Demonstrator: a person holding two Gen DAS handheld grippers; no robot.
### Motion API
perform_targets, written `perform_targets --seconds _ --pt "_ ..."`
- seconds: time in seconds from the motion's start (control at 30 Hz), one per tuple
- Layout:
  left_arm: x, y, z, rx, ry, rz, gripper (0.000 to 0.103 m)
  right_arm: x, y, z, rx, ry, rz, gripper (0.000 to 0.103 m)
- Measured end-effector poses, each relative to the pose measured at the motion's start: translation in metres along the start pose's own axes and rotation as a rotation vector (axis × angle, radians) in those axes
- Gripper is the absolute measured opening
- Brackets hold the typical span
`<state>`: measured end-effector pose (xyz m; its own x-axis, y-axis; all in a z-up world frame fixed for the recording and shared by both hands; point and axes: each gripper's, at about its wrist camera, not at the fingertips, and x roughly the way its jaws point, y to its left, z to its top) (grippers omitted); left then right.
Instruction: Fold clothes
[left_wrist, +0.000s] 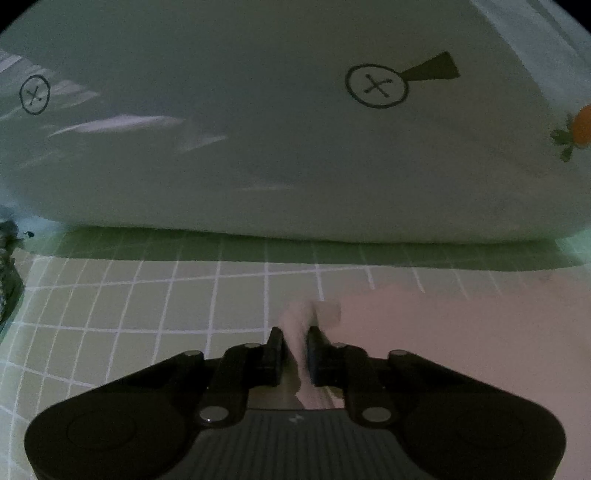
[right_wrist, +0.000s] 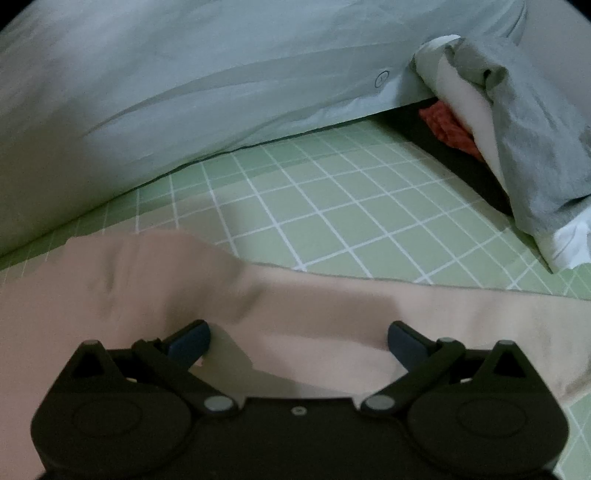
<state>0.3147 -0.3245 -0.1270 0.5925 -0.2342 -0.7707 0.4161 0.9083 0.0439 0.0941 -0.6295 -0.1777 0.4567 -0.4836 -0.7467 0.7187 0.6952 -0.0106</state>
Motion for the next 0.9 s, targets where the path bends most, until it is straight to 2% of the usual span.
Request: perform_targets --seconds 0.03,0.1,0.17,0.2,0.3,0.4,0.63,0.8,0.9 --pt "-0.004 0.003 0.000 -0.011 0.005 -0.010 0.023 -0.001 0.000 0.001 -0.001 0.007 -0.002 0.103" --pt "-0.014 0.010 0.001 -0.035 0.010 -0.024 0.035 -0.005 0.003 0.003 -0.018 0.030 -0.014 0.103" --pt "-0.036 0.025 -0.005 -0.068 -0.010 -0.003 0.072 -0.015 0.007 0.002 -0.064 0.031 -0.031 0.103" --pt "-0.047 0.033 -0.010 -0.083 -0.022 0.010 0.080 -0.024 0.012 -0.002 -0.086 0.017 -0.027 0.103" --pt "-0.086 0.061 -0.034 -0.128 -0.019 0.054 0.084 -0.053 0.027 -0.017 -0.118 0.000 0.020 0.103" --pt "-0.119 0.094 -0.065 -0.170 0.008 0.127 0.087 -0.080 0.043 -0.045 -0.145 0.023 0.075 0.103" --pt "-0.170 0.184 -0.150 -0.366 0.121 0.284 0.088 -0.130 0.073 -0.114 -0.231 0.103 0.166 0.103" --pt "-0.180 0.235 -0.194 -0.436 0.185 0.358 0.089 -0.150 0.084 -0.142 -0.242 0.124 0.137 0.103" --pt "-0.180 0.251 -0.210 -0.423 0.197 0.352 0.089 -0.157 0.089 -0.151 -0.223 0.133 0.108 0.103"
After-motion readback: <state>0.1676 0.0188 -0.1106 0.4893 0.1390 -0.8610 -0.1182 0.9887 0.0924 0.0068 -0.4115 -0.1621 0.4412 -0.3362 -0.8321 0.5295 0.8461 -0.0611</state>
